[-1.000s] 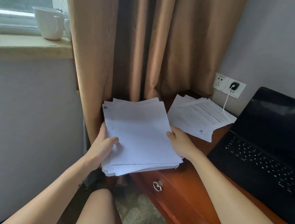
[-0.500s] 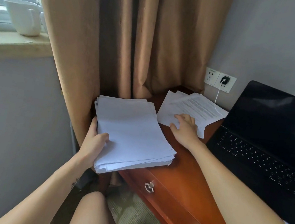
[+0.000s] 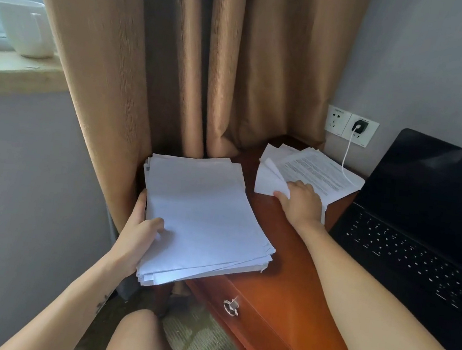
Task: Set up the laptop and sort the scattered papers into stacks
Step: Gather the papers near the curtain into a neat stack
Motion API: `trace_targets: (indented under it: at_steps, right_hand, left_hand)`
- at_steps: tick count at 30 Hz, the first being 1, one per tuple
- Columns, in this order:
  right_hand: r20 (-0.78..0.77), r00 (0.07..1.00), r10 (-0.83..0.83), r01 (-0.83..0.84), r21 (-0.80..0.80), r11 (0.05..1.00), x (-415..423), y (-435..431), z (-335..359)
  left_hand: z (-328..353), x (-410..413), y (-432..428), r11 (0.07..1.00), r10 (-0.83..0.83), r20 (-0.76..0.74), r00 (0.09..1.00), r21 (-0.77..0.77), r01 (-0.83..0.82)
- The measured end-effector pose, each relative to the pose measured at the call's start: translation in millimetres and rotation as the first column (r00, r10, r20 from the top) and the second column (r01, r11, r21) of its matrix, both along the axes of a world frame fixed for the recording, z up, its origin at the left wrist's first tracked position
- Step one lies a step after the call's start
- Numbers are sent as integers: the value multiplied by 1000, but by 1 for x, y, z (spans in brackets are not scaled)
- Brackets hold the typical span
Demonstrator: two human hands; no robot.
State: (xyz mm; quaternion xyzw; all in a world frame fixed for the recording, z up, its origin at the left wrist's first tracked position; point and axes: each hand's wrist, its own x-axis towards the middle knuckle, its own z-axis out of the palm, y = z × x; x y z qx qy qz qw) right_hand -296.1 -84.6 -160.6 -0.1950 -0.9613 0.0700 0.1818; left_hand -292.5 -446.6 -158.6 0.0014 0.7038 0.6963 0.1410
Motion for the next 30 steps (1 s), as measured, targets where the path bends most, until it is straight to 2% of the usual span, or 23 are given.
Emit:
trace_targets:
  at_steps: [3,6,9,13,15,18,21,23,25,26,27,28,29,30]
  right_hand:
    - [-189,980,-65,67,3,998,9,-3,-6]
    - [-252,962,-100,65,-145,987,18,-5,-4]
    - [-309,949,-63,-72,-407,911,31,-15,10]
    - [-374,922,99,-306,-547,779,54,-41,44]
    - [-319,919,231,-384,-598,704,72,-56,59]
    - [-127,893,431,-393,-687,612,97,-80,69]
    - [61,869,492,-330,-671,665,104,-92,63]
    - [35,896,443,-305,-676,670,102,-91,56]
    - [-41,972,232,-216,-553,805,97,-83,50]
    - [-36,994,107,-112,-464,879,92,-75,47]
    - [26,999,-23,31,-408,912,87,-67,42]
    - [95,990,-104,134,-407,904,81,-57,36]
    - [133,983,-130,177,-457,872,75,-48,29]
    - [108,986,-128,166,-548,820,71,-42,23]
  left_hand:
    - [1,0,1,1000,3,8,1000,1,-3]
    - [1,0,2,1000,-4,-3,1000,-4,4]
    - [2,1,2,1000,-10,4,1000,-3,10]
    - [7,8,5,999,-39,25,999,7,39]
    - [12,14,8,999,-52,36,998,7,52]
    - [16,20,8,997,-74,37,997,-4,74]
    - [22,25,4,994,-104,23,994,-16,104]
    - [28,31,4,992,-121,-5,993,-29,120]
    - [31,34,6,993,-114,-2,994,-31,113]
    - [32,35,6,994,-105,13,994,-36,106]
    - [32,35,7,994,-100,21,995,-40,100]
    - [32,35,6,994,-100,19,995,-46,101]
    - [32,35,6,993,-104,10,995,-54,104]
    - [32,35,6,992,-107,7,994,-66,108]
